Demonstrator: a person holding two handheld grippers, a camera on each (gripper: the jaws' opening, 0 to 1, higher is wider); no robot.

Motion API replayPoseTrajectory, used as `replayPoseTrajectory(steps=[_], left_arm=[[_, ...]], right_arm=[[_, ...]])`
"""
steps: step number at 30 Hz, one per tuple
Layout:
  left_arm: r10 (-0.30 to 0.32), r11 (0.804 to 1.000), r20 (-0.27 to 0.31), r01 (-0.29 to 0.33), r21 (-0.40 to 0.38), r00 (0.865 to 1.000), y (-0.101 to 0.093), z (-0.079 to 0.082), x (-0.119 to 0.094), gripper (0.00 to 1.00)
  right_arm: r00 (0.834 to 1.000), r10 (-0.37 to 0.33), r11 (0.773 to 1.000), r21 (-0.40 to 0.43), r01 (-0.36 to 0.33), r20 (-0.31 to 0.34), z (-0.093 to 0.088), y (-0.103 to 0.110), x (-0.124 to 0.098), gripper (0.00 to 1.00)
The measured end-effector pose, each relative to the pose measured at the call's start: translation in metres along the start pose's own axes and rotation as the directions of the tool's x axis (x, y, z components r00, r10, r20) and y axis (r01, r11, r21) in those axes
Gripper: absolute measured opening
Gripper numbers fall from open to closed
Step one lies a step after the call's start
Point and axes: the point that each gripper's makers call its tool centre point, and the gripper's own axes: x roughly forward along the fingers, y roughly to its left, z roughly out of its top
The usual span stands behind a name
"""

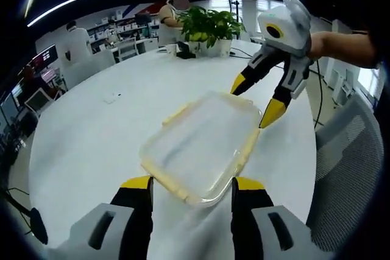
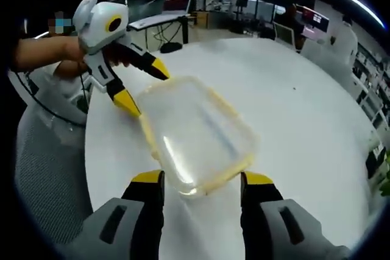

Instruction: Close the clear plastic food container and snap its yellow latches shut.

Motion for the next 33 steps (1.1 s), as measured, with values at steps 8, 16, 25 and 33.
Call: replayPoseTrajectory(steps=[8, 16, 25, 33], left_arm=[[-0.001, 1.000, -0.010, 0.001, -0.011, 1.000, 0.010, 0.004, 0.006, 0.46], [0.001, 1.000, -0.034, -0.001, -0.005, 0.999, 0.014, 0.000, 0.012, 0.44], [-0.002, 1.000, -0.038, 0.002, -0.006, 0.999, 0.023, 0.002, 0.018, 0.45], [-0.005, 1.000, -0.043, 0.005, -0.005, 0.999, 0.024, 0.002, 0.018, 0.45]], right_arm=[[1.000, 0.012, 1.000, 0.002, -0.012, -0.009, 0.004, -0.011, 0.008, 0.47], [1.000, 0.020, 1.000, -0.009, -0.020, -0.022, 0.009, -0.019, 0.012, 0.47], [1.000, 0.015, 1.000, -0.007, -0.016, -0.027, 0.011, -0.024, 0.015, 0.47], [1.000, 0.010, 1.000, -0.004, -0.011, -0.029, 0.011, -0.025, 0.015, 0.47]])
